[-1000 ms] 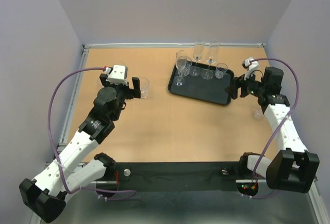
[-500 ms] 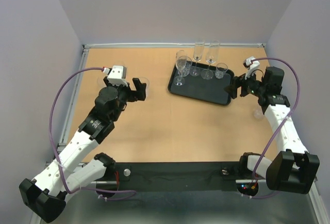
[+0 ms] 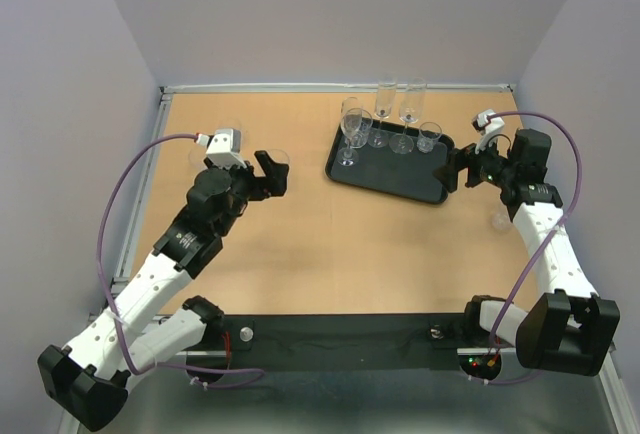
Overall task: Place the glasses into the tray
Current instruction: Grab a glass with a robot arm
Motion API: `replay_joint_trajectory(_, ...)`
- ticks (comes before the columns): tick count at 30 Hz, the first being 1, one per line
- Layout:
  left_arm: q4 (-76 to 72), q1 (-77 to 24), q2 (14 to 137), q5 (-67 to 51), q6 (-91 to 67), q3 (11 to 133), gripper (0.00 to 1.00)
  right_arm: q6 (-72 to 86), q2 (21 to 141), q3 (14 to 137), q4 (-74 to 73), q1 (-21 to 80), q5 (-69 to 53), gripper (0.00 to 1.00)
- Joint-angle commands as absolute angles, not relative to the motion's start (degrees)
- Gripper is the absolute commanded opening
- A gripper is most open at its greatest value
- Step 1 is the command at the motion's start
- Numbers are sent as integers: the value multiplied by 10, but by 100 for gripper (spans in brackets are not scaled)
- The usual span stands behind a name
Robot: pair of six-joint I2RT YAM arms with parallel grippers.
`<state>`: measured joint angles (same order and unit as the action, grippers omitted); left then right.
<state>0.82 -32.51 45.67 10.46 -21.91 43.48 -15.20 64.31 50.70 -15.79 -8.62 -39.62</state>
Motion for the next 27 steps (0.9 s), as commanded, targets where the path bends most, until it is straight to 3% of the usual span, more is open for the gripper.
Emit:
replay_joint_trajectory(1, -9, -323, 460, 99, -252, 422, 99, -146, 629, 506, -128, -91, -396, 100)
replay_joint_trajectory(27, 17, -306, 544, 101, -330, 427, 99, -142, 628, 508, -128, -91, -396, 100)
